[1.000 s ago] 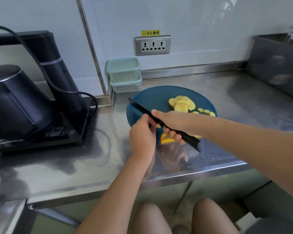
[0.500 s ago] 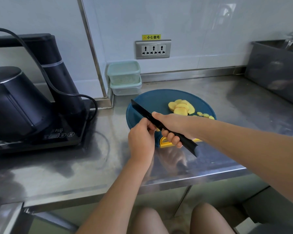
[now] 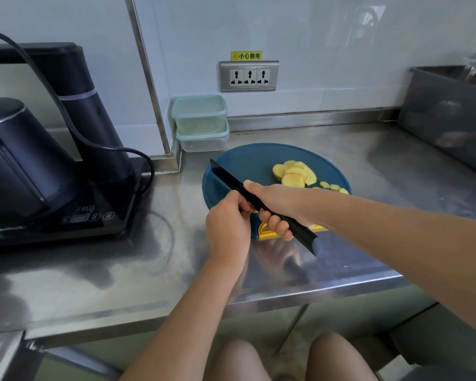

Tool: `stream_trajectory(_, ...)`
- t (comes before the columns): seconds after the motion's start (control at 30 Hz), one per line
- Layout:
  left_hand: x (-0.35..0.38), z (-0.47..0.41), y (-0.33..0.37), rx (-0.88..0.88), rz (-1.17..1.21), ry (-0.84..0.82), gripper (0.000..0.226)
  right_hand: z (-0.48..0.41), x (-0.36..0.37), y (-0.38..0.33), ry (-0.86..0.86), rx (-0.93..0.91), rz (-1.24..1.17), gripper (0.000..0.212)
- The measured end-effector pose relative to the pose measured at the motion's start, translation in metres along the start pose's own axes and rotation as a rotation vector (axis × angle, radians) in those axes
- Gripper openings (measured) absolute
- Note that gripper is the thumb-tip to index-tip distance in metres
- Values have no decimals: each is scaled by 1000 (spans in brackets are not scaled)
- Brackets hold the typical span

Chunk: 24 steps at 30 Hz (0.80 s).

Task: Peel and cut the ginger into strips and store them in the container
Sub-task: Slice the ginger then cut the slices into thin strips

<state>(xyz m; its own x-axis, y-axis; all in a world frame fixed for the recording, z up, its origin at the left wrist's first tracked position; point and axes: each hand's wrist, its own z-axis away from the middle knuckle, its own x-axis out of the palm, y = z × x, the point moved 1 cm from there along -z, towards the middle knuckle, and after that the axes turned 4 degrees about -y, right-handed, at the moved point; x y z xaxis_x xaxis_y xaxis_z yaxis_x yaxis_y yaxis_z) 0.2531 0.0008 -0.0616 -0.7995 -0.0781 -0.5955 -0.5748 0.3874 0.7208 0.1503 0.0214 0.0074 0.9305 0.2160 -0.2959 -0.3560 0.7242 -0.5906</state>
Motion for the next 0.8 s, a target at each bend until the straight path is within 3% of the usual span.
stream_trajectory(0.27, 2, 1, 0, -1, 14, -33, 3, -10, 3, -3, -16, -24, -98, 68)
stream_trajectory(0.8, 5, 0, -4, 82, -81, -33, 7, -4, -21, 16, -48, -34, -208, 65)
